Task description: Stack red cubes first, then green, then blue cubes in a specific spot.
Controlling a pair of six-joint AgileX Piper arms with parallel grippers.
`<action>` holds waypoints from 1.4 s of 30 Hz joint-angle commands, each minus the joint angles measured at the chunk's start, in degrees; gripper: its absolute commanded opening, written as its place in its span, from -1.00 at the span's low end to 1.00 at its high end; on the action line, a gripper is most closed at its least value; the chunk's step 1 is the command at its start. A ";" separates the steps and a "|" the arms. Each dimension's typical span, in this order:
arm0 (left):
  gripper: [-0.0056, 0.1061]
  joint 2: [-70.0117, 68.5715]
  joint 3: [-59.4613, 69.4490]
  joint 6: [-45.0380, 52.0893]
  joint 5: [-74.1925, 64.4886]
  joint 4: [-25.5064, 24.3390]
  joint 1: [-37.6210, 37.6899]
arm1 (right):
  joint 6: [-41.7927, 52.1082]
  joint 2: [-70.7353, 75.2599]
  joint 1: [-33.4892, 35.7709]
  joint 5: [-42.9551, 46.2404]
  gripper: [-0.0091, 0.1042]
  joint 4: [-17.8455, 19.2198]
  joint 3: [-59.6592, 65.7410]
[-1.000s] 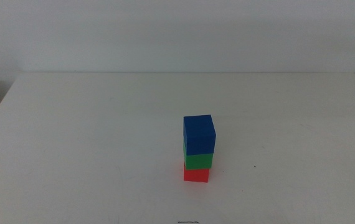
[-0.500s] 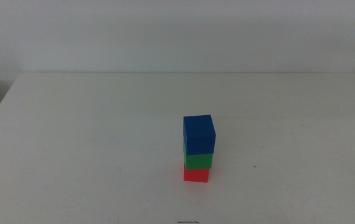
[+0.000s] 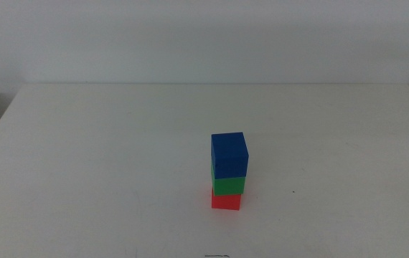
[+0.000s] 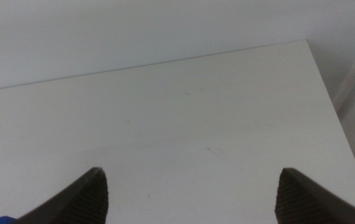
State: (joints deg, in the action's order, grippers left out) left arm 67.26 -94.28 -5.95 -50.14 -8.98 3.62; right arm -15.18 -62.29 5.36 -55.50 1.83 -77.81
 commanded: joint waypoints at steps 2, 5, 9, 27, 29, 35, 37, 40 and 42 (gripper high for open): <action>0.77 -2.40 -0.78 -0.71 5.22 0.83 0.01 | 0.76 0.53 -0.42 5.48 0.82 0.49 -0.93; 0.77 -5.95 4.63 -0.71 10.23 2.18 0.01 | 0.76 1.96 -0.42 12.76 0.82 -0.01 1.37; 0.77 -13.44 16.44 -0.71 20.64 1.58 -0.19 | 0.76 5.75 -0.42 24.43 0.82 -0.01 8.83; 0.77 -51.37 70.81 -0.71 40.84 9.85 -0.29 | 0.76 43.72 -0.42 41.61 0.82 5.46 56.03; 0.77 -54.57 74.78 -0.71 40.90 8.98 -0.29 | 0.76 47.20 -0.42 41.56 0.82 5.86 59.53; 0.77 -63.38 85.03 -0.71 41.71 8.98 -0.29 | 0.76 53.66 -0.50 41.47 0.82 5.86 67.39; 0.77 -65.46 87.24 -0.71 41.66 8.68 -0.29 | 0.76 56.04 -0.50 41.52 0.82 5.86 69.52; 0.77 -67.58 89.03 -0.71 41.66 8.53 -0.29 | 0.76 60.06 -0.50 41.40 0.82 6.02 72.25; 0.77 -68.54 89.70 -0.71 41.89 8.44 -0.29 | 0.76 62.15 -0.50 41.40 0.82 7.15 74.41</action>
State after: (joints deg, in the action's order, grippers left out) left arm -0.61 -3.37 -5.95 -13.52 -0.45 3.18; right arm -15.18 -0.72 5.36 -18.31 7.46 -2.98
